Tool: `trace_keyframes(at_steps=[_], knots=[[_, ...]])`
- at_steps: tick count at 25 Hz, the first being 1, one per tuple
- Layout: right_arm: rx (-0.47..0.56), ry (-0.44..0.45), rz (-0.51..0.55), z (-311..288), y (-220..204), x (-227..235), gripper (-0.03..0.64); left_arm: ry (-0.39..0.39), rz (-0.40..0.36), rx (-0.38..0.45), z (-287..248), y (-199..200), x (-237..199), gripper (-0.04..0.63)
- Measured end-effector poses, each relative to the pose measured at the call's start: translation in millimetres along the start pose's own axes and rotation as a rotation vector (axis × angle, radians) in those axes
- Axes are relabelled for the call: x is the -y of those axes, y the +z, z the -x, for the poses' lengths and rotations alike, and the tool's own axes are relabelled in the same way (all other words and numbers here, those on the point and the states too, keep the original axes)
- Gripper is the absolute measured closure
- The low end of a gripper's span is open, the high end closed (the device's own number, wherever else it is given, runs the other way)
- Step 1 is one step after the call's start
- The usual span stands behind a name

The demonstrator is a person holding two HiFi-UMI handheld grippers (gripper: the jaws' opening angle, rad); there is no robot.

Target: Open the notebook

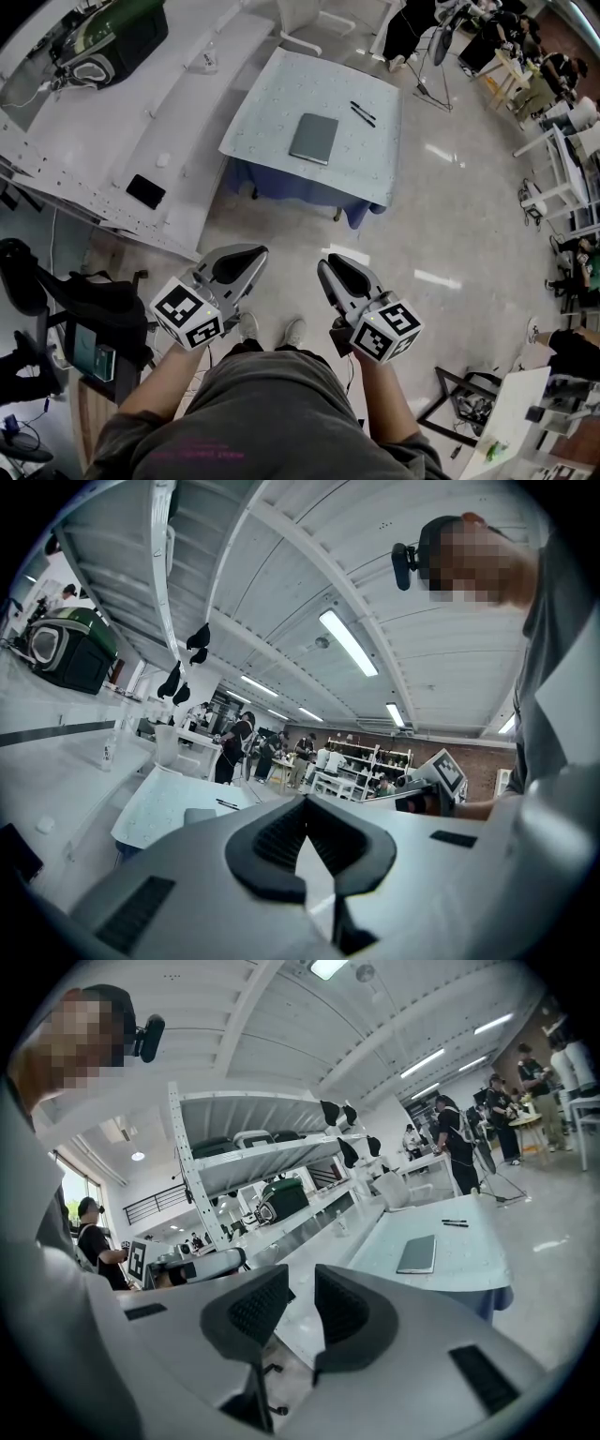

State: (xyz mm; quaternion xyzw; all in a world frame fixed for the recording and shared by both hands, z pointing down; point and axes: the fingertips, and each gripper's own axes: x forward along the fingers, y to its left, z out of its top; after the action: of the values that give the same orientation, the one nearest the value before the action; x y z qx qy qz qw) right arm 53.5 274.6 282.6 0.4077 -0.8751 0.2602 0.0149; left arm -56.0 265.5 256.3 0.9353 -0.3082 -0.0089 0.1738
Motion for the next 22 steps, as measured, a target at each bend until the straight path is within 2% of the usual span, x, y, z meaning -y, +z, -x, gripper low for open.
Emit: trace_keyframes(at_steps=[10,22], knots=[[-0.016,0.027,-0.016,19,-5,19,0.528,0.037,0.006,-0.017,-14,-14,16,0.594],[-0.019,0.067,-0.011,62,-8,65,0.518,0.101,-0.003,-0.021,-46,-37,52,0.594]])
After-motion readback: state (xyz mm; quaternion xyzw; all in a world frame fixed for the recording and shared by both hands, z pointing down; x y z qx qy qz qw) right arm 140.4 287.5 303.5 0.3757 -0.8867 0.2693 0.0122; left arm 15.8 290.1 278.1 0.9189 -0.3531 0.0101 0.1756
